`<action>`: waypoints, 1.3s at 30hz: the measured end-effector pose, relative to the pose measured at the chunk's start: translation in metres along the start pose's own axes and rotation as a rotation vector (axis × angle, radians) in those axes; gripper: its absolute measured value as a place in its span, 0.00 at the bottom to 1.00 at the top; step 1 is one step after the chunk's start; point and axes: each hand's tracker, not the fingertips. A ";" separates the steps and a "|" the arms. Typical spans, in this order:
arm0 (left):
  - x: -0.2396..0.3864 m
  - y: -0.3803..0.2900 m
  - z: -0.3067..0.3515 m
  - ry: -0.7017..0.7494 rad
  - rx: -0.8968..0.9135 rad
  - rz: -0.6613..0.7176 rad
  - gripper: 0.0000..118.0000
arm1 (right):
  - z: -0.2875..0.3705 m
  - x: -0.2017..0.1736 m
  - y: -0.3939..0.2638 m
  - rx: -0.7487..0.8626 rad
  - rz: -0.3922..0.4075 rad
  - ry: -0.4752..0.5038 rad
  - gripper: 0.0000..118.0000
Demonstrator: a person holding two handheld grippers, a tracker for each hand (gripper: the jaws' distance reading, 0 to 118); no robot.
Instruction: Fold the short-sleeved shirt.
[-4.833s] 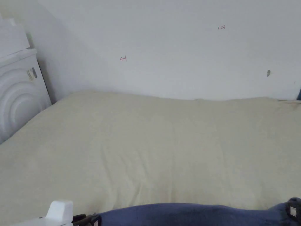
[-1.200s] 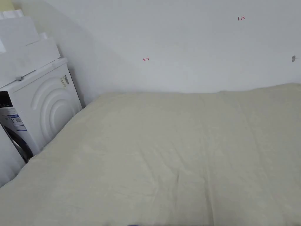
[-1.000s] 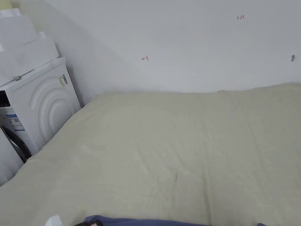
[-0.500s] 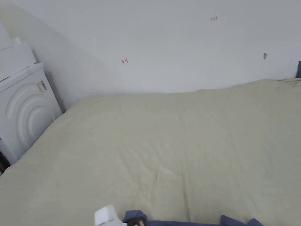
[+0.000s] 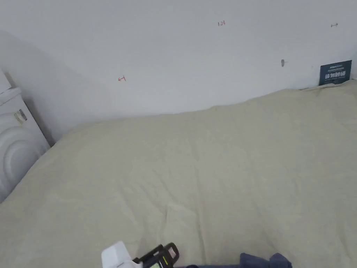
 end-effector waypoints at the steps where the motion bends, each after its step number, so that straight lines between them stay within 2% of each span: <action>1: -0.002 0.003 0.011 0.017 0.037 0.043 0.53 | -0.001 -0.002 -0.001 0.000 0.002 0.006 0.00; 3: -0.020 0.000 0.016 0.035 0.055 0.108 0.22 | -0.004 -0.006 0.000 -0.012 0.003 0.033 0.00; 5: -0.035 -0.018 0.003 0.051 -0.031 0.163 0.15 | -0.005 -0.011 0.001 -0.013 0.014 0.033 0.00; 6: -0.041 -0.029 -0.006 0.046 -0.086 0.200 0.15 | -0.005 -0.011 0.000 -0.014 0.024 0.036 0.00; 10: -0.035 -0.079 -0.046 -0.156 -0.251 0.315 0.13 | -0.002 -0.013 0.002 -0.013 0.039 0.032 0.00; 14: -0.024 -0.107 -0.102 -0.096 -0.337 0.232 0.12 | 0.005 -0.010 0.002 -0.015 0.045 0.004 0.00; 16: -0.031 -0.119 -0.118 -0.080 -0.368 0.312 0.07 | 0.009 -0.008 0.002 -0.012 0.044 -0.013 0.00; 18: -0.035 -0.122 -0.120 -0.100 -0.331 0.271 0.04 | 0.012 -0.004 0.001 -0.008 0.031 -0.022 0.00; 25: -0.013 -0.104 -0.098 -0.074 -0.341 0.245 0.04 | 0.006 -0.002 -0.001 -0.011 -0.014 0.001 0.00; 28: -0.022 -0.083 -0.047 -0.207 -0.188 0.229 0.04 | 0.003 -0.010 0.001 -0.005 0.017 0.038 0.00; 31: -0.060 -0.058 0.000 -0.150 -0.066 0.256 0.05 | -0.002 -0.016 0.003 -0.012 0.043 0.054 0.00; 32: -0.077 -0.051 0.012 -0.126 -0.043 0.234 0.09 | -0.003 -0.017 0.003 -0.014 0.047 0.065 0.00; 35: -0.129 -0.040 0.024 -0.103 -0.055 0.267 0.32 | -0.007 -0.021 0.003 -0.022 0.045 0.087 0.00; 36: -0.144 -0.041 0.022 -0.107 -0.083 0.304 0.32 | -0.008 -0.022 0.002 -0.025 0.043 0.091 0.00; 37: -0.155 -0.043 0.017 -0.108 -0.098 0.321 0.55 | -0.009 -0.023 0.002 -0.028 0.042 0.094 0.00; 38: -0.163 -0.047 0.011 -0.110 -0.102 0.323 0.84 | -0.008 -0.025 0.002 -0.031 0.042 0.094 0.00; 39: -0.169 -0.051 0.005 -0.113 -0.106 0.331 1.00 | -0.007 -0.026 0.001 -0.033 0.044 0.092 0.00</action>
